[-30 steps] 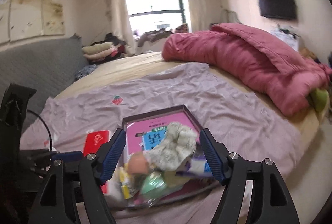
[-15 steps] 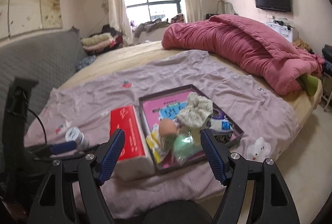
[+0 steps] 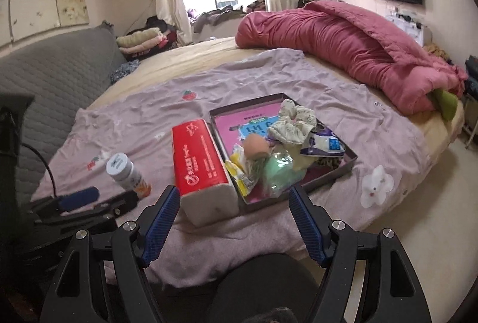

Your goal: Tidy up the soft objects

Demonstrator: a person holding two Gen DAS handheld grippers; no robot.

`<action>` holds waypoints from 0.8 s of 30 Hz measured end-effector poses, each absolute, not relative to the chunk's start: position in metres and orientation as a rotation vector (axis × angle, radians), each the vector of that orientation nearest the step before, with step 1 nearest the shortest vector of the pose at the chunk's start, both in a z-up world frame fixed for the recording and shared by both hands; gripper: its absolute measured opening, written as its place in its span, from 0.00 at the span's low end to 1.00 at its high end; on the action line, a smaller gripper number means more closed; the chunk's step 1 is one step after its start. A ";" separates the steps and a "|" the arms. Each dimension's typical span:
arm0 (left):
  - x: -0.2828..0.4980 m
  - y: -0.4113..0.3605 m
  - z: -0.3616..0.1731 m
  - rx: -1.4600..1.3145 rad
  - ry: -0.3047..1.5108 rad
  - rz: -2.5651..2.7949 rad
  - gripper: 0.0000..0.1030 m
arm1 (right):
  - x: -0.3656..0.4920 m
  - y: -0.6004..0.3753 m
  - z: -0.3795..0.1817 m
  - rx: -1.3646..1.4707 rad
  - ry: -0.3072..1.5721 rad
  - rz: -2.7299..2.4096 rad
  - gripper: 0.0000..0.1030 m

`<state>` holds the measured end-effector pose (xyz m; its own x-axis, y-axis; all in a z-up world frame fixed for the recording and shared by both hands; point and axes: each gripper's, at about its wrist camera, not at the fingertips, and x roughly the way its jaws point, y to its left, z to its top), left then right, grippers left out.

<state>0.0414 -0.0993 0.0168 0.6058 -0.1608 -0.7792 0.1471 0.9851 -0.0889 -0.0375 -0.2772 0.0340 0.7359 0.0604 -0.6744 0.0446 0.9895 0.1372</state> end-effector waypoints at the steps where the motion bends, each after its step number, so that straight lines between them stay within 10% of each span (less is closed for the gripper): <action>1: 0.039 -0.099 0.017 -0.013 0.905 -0.170 0.64 | -0.040 -0.278 0.035 0.152 0.744 0.004 0.74; 24: 0.031 -0.099 0.016 0.004 0.914 -0.163 0.64 | -0.041 -0.290 0.028 0.170 0.776 -0.046 0.74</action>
